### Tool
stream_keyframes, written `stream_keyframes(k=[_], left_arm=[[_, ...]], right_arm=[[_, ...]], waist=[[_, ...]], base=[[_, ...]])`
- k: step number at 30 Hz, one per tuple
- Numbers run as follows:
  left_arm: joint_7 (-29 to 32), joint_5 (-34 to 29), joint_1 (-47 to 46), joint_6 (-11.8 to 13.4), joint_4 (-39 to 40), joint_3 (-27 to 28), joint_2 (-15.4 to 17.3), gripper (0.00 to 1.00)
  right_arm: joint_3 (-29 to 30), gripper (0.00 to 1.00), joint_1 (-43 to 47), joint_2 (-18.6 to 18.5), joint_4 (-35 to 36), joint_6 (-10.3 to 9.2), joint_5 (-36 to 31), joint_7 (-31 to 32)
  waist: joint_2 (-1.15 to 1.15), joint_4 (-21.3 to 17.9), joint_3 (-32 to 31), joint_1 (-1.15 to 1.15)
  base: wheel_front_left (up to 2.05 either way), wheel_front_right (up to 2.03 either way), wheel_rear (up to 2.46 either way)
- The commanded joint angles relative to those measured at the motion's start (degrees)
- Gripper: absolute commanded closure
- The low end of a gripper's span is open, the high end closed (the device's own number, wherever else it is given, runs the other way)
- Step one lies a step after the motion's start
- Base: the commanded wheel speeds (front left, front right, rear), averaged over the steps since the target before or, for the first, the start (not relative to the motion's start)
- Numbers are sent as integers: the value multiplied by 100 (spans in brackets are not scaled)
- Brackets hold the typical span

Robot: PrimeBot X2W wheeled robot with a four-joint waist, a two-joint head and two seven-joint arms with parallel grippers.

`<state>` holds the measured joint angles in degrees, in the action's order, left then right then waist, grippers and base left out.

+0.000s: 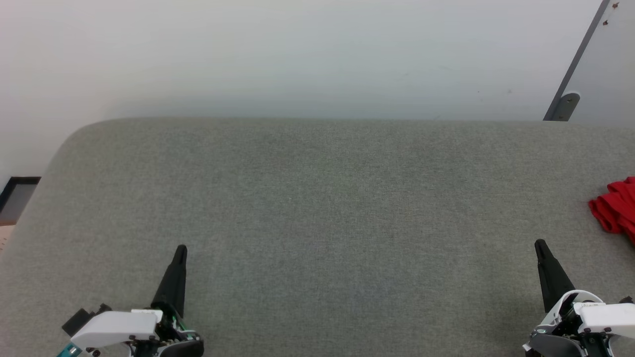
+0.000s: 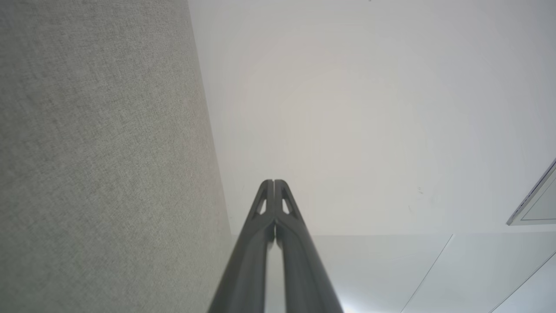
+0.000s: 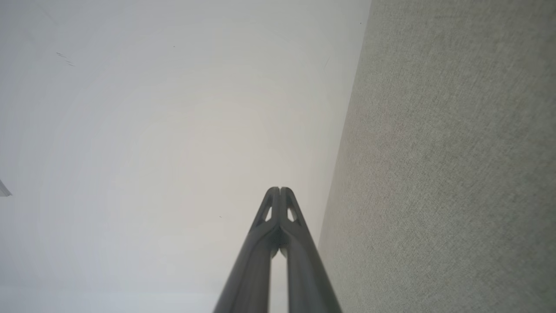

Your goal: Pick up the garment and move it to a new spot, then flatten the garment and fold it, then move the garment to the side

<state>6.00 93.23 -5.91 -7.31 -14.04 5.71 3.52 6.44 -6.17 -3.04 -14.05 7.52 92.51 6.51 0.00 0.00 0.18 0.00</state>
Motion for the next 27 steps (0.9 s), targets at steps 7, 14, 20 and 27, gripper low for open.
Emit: stream_keyframes(k=[7,14,20,27], left_arm=[[6,-38,-58,-32,-9,22,-15,100],[15,-48,-59,-32,-10,30,-20,100],[23,-50,-59,-32,-9,35,-24,100],[30,-53,-60,-32,-10,42,-28,100]], right_arm=[[10,100,-19,25,-4,-6,-10,14],[11,100,-19,26,-4,-6,-7,13],[12,100,-20,26,-4,-6,-9,15],[13,100,-20,28,-4,-6,-10,16]], waist=[[0,0,0,0],[0,0,0,0],[0,0,0,0],[0,0,0,0]], base=[[0,0,0],[0,0,0],[0,0,0],[0,0,0]])
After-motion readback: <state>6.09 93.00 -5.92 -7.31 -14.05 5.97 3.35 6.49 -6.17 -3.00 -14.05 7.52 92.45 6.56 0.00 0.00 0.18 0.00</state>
